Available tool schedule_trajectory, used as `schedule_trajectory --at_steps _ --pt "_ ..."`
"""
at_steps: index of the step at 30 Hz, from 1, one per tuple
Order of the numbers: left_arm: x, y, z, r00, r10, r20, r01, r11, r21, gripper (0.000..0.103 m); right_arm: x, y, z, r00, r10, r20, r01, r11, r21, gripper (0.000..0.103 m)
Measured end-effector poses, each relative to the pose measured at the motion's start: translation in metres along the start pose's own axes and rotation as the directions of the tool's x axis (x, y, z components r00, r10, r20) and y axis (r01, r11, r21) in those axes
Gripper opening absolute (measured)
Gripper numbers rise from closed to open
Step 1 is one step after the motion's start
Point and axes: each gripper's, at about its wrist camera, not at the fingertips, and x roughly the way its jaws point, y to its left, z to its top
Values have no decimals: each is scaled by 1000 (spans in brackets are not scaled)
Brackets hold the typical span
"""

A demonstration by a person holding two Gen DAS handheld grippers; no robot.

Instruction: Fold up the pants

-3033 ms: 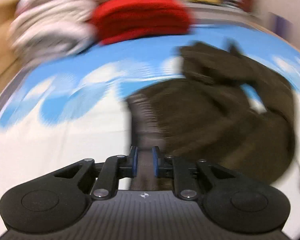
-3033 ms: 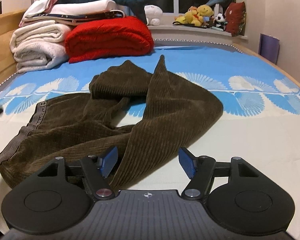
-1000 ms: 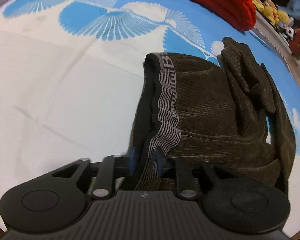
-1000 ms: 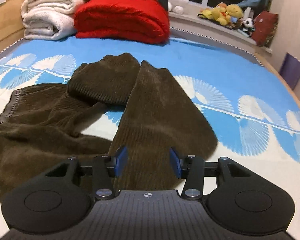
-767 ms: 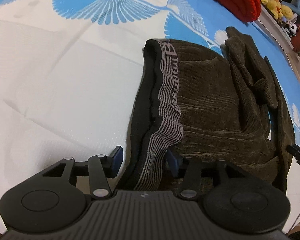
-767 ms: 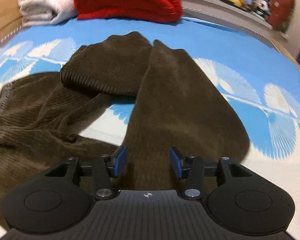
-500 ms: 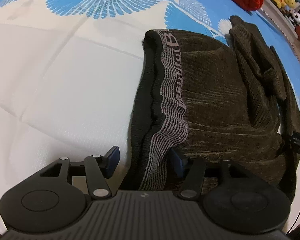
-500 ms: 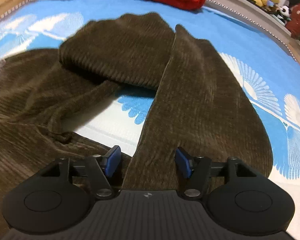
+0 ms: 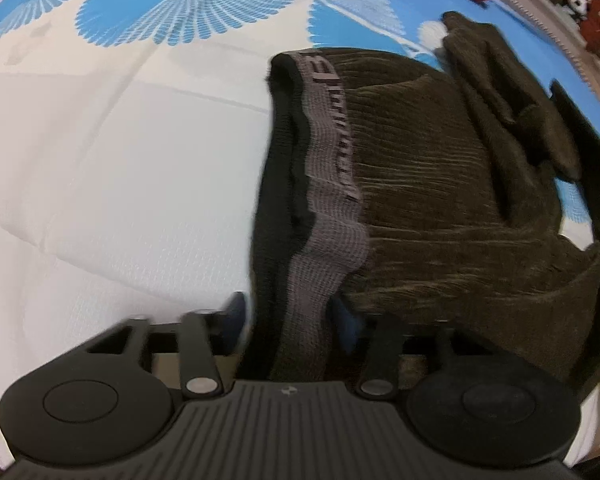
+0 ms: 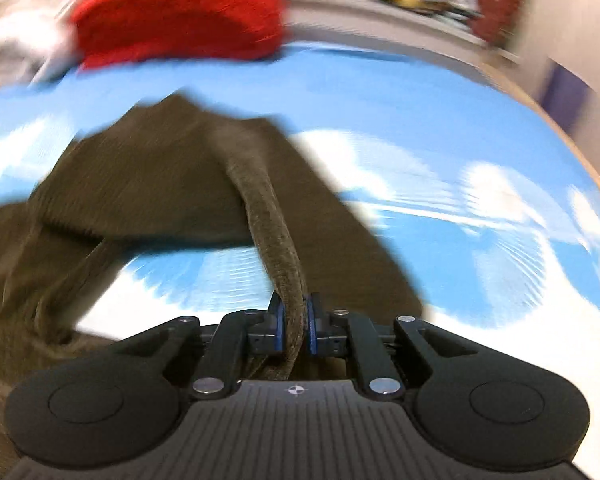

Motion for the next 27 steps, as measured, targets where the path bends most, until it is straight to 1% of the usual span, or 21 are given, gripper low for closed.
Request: schedule_trajectory --at_steps 1,2,4,5,7,9,10,11,12,14,16,17,19,20,21,22,23,24,25,27 --pt "-1 -2 -3 1000 4 9 -4 1000 4 35 -6 -18 -7 1000 -11 -17 12 1000 27 10" --pt "-2 -4 -5 1000 15 14 -15 1000 23 32 -11 -35 -16 999 -26 -44 28 999 46 10" --pt "-7 -9 -8 999 25 31 -26 998 58 22 -17 -65 -40 990 -37 -133 47 997 67 10" --pt "-8 -10 -8 999 26 37 -29 998 64 20 -18 -77 -53 981 -25 -193 40 997 72 10" --pt "-13 -10 -9 998 21 53 -24 998 63 16 -16 -95 -82 946 -3 -324 25 998 64 10" --pt "-19 -8 -8 997 19 80 -23 998 52 15 -16 -99 -109 903 39 -427 -38 999 12 10" --pt "-21 -6 -8 996 20 89 -23 999 38 15 -18 -98 -117 894 47 -446 -65 998 -26 10" --pt "-23 -4 -7 995 22 93 -24 999 28 15 -22 -98 -123 890 63 -452 -96 994 -50 11" --pt "-23 -4 -7 996 23 92 -25 999 22 15 -27 -98 -123 893 86 -442 -121 991 -52 12" --pt "-22 -7 -7 996 32 81 -35 999 30 16 -36 -103 -115 911 124 -393 -144 989 -22 15" --pt "-19 -11 -7 996 54 72 -57 997 45 23 -44 -110 -104 938 152 -312 -156 988 11 16" --pt "-17 -11 -8 996 62 66 -65 997 48 24 -49 -111 -96 953 163 -256 -163 986 24 20" --pt "-15 -10 -7 996 66 61 -69 997 45 27 -56 -105 -80 971 177 -159 -173 984 37 22" --pt "-15 -8 -6 996 62 58 -65 997 36 27 -61 -100 -74 977 181 -109 -178 983 40 26" --pt "-13 -5 -5 997 56 53 -58 998 24 28 -63 -95 -66 982 182 -59 -180 983 40 33" --pt "-12 -3 -4 998 51 47 -51 999 13 30 -62 -88 -60 984 177 -15 -176 984 36 36" --pt "-11 -2 -3 998 46 43 -46 999 3 31 -58 -83 -55 984 175 15 -175 984 27 41" --pt "-9 0 -1 998 43 40 -43 999 0 32 -53 -73 -48 983 178 32 -178 984 4 42" --pt "-8 1 0 999 41 36 -41 999 -2 33 -48 -64 -44 983 180 33 -180 983 -25 43" --pt "-5 1 1 999 37 29 -37 999 -1 34 -28 -40 -40 986 166 -3 -165 981 -103 44"
